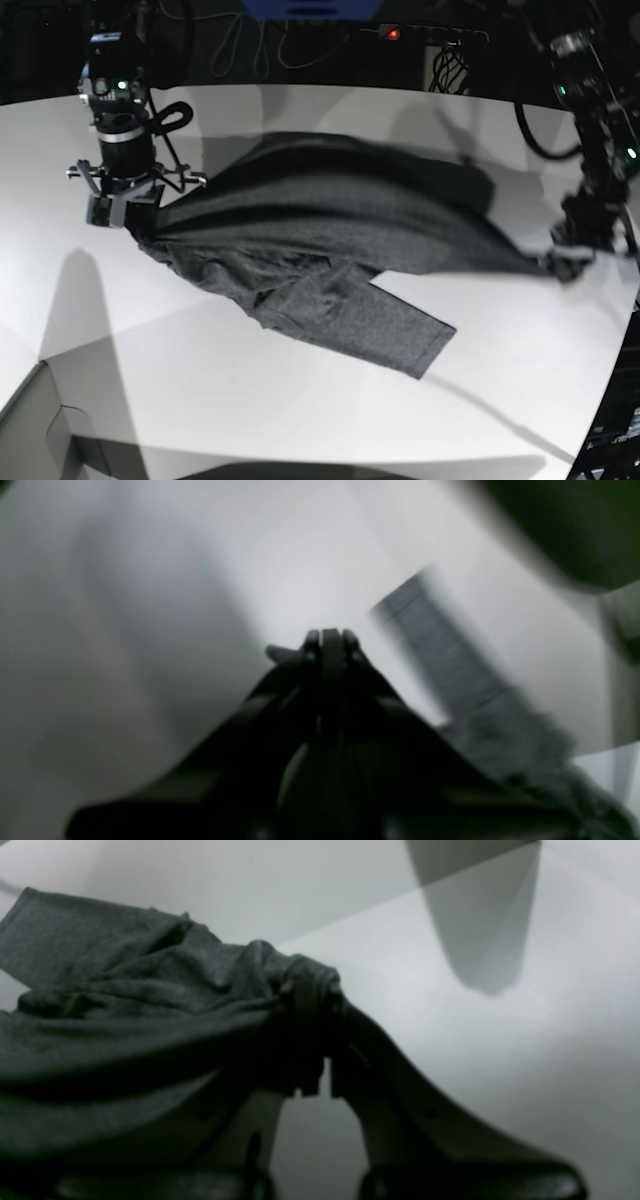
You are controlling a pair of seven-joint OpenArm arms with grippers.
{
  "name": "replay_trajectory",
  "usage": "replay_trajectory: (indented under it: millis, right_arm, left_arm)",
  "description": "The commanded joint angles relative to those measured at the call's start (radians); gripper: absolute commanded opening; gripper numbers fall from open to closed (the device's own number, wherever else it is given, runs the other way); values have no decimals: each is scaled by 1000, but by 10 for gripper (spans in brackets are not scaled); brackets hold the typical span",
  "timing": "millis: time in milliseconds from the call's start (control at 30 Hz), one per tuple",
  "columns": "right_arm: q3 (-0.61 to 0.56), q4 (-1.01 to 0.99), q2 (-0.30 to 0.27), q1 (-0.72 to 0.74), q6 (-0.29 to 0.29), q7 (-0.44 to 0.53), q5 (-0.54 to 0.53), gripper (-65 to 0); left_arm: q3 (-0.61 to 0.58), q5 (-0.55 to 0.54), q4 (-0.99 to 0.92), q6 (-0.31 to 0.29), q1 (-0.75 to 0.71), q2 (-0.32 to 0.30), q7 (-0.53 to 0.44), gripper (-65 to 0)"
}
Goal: Layout the t-shirt on the table in an organized manner, then fold the t-shirt properly
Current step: 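Lift and stretch the shirt between both grippers, then lay it down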
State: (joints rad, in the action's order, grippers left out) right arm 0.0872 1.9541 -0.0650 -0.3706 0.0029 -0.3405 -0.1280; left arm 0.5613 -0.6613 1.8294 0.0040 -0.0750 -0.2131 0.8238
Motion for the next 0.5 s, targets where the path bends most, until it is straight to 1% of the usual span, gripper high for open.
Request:
replay_trajectory:
  millis: [0, 100, 200, 300, 400, 467]
  right_arm:
    - [6, 21, -2, 18, 1, 28, -3, -650]
    - [6, 21, 1, 23, 1, 28, -3, -650]
    - [6, 28, -2, 26, 3, 33, -3, -650]
    - [29, 49, -31, 43, 3, 30, -2, -650]
    - [76, 49, -55, 77, 3, 30, -3, -650]
    - [95, 44, -71, 109, 3, 28, -3, -650]
  left_arm:
    - [-2, -7, 33, -3, 48, -12, -16, -648]
    - [-7, -7, 42, -3, 142, -6, -14, -648]
    - [-71, -4, 26, -3, 221, -7, -14, -648]
    - [-122, 2, 59, -3, 281, -12, -14, -648]
    - [-145, 4, 71, -3, 352, -13, -14, -648]
    - [-156, 4, 68, -3, 410, -32, -13, -648]
